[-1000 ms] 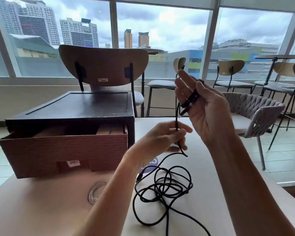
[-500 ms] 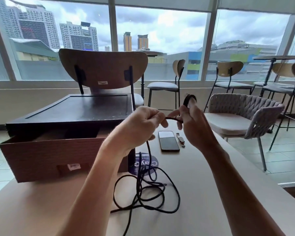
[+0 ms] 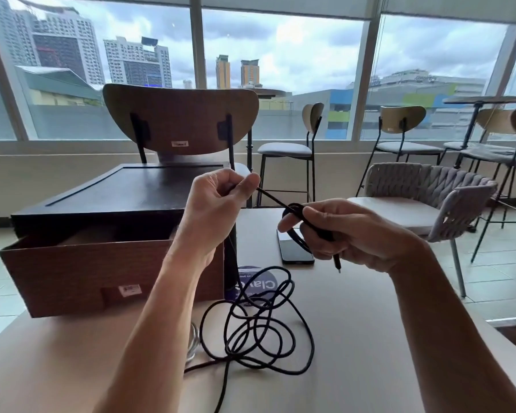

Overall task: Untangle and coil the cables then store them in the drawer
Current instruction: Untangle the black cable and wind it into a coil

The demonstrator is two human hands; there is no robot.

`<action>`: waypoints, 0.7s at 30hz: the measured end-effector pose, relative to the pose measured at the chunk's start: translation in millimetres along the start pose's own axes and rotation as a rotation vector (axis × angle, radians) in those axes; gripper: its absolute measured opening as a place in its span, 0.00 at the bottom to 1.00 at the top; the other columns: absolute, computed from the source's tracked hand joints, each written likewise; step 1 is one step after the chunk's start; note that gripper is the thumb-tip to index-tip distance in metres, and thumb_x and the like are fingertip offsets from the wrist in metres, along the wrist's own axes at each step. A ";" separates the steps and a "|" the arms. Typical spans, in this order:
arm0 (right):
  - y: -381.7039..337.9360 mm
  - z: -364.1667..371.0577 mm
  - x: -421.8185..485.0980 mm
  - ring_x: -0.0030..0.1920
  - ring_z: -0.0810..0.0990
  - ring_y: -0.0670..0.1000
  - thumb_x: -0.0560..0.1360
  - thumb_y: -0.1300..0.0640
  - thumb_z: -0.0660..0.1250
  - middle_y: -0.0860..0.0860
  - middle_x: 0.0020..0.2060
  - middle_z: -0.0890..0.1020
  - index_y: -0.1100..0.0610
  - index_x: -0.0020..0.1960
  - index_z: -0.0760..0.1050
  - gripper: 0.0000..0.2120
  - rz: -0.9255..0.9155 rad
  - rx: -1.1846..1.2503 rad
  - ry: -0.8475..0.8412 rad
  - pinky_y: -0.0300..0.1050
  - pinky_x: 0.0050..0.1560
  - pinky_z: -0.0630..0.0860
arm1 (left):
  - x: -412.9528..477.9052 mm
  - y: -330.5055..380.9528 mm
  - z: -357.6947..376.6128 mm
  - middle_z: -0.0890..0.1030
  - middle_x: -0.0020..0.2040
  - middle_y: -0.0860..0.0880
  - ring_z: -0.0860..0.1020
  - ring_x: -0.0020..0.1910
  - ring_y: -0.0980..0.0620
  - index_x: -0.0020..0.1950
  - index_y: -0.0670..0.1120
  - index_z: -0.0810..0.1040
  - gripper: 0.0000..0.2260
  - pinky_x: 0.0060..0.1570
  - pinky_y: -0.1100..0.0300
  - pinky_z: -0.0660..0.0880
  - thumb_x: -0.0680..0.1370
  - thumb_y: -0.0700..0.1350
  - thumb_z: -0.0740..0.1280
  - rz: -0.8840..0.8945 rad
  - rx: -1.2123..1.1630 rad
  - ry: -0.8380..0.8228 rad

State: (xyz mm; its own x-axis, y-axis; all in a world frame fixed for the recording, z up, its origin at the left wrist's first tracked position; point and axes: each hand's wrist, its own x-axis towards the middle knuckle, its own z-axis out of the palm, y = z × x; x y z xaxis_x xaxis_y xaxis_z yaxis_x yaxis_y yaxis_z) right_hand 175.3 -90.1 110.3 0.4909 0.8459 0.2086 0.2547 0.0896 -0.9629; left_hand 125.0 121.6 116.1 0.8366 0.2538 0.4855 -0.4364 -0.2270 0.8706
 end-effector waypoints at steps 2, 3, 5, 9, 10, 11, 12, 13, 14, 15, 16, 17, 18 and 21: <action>0.2 -0.8 -1.6 0.26 0.62 0.42 0.82 0.57 0.54 0.47 0.27 0.69 0.69 0.59 0.72 0.17 -0.051 0.093 -0.062 0.37 0.30 0.62 | -0.1 -2.8 1.6 0.66 0.35 0.46 0.62 0.35 0.48 0.39 0.46 0.78 0.11 0.38 0.57 0.65 0.79 0.50 0.70 0.017 -0.016 0.000; 0.1 -1.3 -2.2 0.25 0.62 0.41 0.82 0.57 0.53 0.47 0.27 0.70 0.67 0.57 0.73 0.15 -0.075 0.143 -0.082 0.36 0.29 0.61 | -0.1 -5.1 2.3 0.66 0.36 0.46 0.62 0.37 0.47 0.40 0.45 0.78 0.11 0.40 0.55 0.64 0.79 0.49 0.69 0.019 -0.018 -0.008; 0.0 -2.3 -2.9 0.24 0.64 0.40 0.82 0.58 0.53 0.47 0.28 0.72 0.64 0.55 0.73 0.13 -0.122 0.234 -0.074 0.33 0.28 0.65 | 0.0 -11.1 4.7 0.67 0.35 0.45 0.62 0.36 0.47 0.42 0.42 0.78 0.11 0.41 0.54 0.63 0.81 0.48 0.67 0.025 -0.007 -0.032; -1.8 -1.9 -1.7 0.23 0.64 0.39 0.82 0.59 0.51 0.48 0.32 0.76 0.63 0.56 0.70 0.11 -0.236 0.355 0.007 0.31 0.29 0.68 | 2.8 -21.4 14.1 0.76 0.34 0.53 0.69 0.30 0.62 0.44 0.44 0.82 0.10 0.35 0.66 0.66 0.83 0.44 0.65 0.082 0.078 -0.074; -2.0 -2.4 -0.3 0.23 0.62 0.40 0.82 0.60 0.50 0.47 0.32 0.76 0.63 0.57 0.69 0.11 -0.260 0.383 0.022 0.31 0.29 0.68 | 3.5 -23.0 17.2 0.76 0.34 0.56 0.70 0.29 0.63 0.46 0.44 0.83 0.10 0.34 0.68 0.65 0.83 0.44 0.65 0.095 0.115 -0.086; -2.2 -3.1 1.1 0.23 0.60 0.41 0.83 0.60 0.50 0.46 0.31 0.75 0.63 0.58 0.70 0.12 -0.280 0.414 0.037 0.32 0.28 0.68 | 4.0 -24.0 19.9 0.77 0.33 0.57 0.70 0.28 0.63 0.47 0.45 0.84 0.09 0.32 0.70 0.65 0.83 0.44 0.64 0.106 0.153 -0.103; -2.1 -4.2 2.9 0.23 0.59 0.42 0.83 0.60 0.50 0.45 0.29 0.73 0.63 0.59 0.71 0.13 -0.296 0.451 0.051 0.32 0.28 0.67 | 4.1 -25.0 22.3 0.77 0.34 0.57 0.70 0.27 0.63 0.50 0.47 0.84 0.09 0.31 0.71 0.64 0.83 0.45 0.64 0.115 0.190 -0.125; -1.5 -5.6 5.1 0.23 0.59 0.42 0.83 0.60 0.50 0.44 0.28 0.72 0.64 0.59 0.72 0.15 -0.310 0.491 0.067 0.33 0.28 0.67 | 4.1 -26.4 24.3 0.77 0.35 0.56 0.69 0.26 0.63 0.52 0.49 0.84 0.09 0.30 0.71 0.64 0.83 0.45 0.64 0.117 0.223 -0.150; -0.6 -7.2 7.5 0.24 0.58 0.42 0.83 0.60 0.50 0.44 0.28 0.71 0.64 0.60 0.73 0.15 -0.321 0.529 0.086 0.33 0.28 0.67 | 3.6 -27.5 26.2 0.78 0.36 0.54 0.69 0.26 0.63 0.55 0.51 0.84 0.09 0.29 0.71 0.63 0.83 0.46 0.64 0.114 0.250 -0.173; 0.3 -8.7 9.5 0.24 0.58 0.43 0.83 0.59 0.51 0.44 0.28 0.71 0.64 0.61 0.74 0.16 -0.333 0.570 0.101 0.34 0.29 0.67 | 3.2 -28.1 28.1 0.78 0.37 0.54 0.69 0.26 0.63 0.57 0.52 0.84 0.09 0.29 0.71 0.64 0.83 0.46 0.64 0.105 0.272 -0.190; 1.2 -10.5 10.9 0.25 0.58 0.43 0.83 0.59 0.51 0.45 0.28 0.71 0.65 0.62 0.74 0.16 -0.346 0.616 0.104 0.34 0.29 0.67 | 2.2 -28.4 30.2 0.78 0.37 0.54 0.70 0.26 0.63 0.59 0.53 0.83 0.10 0.30 0.70 0.66 0.83 0.45 0.63 0.094 0.290 -0.202; 2.0 -12.3 11.9 0.26 0.59 0.43 0.83 0.58 0.52 0.46 0.29 0.71 0.66 0.63 0.73 0.17 -0.357 0.666 0.097 0.35 0.29 0.67 | 0.9 -27.6 32.4 0.79 0.37 0.54 0.69 0.27 0.63 0.61 0.54 0.83 0.11 0.32 0.68 0.67 0.84 0.45 0.63 0.085 0.307 -0.212; 2.4 -13.7 12.4 0.27 0.59 0.43 0.83 0.57 0.51 0.47 0.30 0.71 0.67 0.64 0.72 0.18 -0.366 0.707 0.093 0.36 0.30 0.68 | -1.0 -25.9 34.7 0.79 0.37 0.53 0.69 0.28 0.62 0.62 0.54 0.82 0.12 0.32 0.68 0.69 0.84 0.44 0.62 0.081 0.329 -0.225; 1.3 -15.2 12.2 0.28 0.63 0.44 0.84 0.56 0.51 0.48 0.32 0.71 0.68 0.66 0.71 0.20 -0.395 0.769 0.135 0.37 0.34 0.70 | -9.5 -15.5 43.9 0.81 0.43 0.47 0.70 0.24 0.62 0.70 0.53 0.76 0.16 0.26 0.71 0.66 0.85 0.41 0.59 0.050 0.414 -0.321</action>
State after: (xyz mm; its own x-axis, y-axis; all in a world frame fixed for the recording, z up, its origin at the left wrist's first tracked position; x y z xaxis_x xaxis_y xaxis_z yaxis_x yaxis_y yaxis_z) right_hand 194.3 -87.7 114.3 0.5922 0.6133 0.5227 -0.1824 0.7338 -0.6544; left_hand 138.4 81.4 94.5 0.9058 -0.0529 0.4205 -0.3654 -0.6001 0.7116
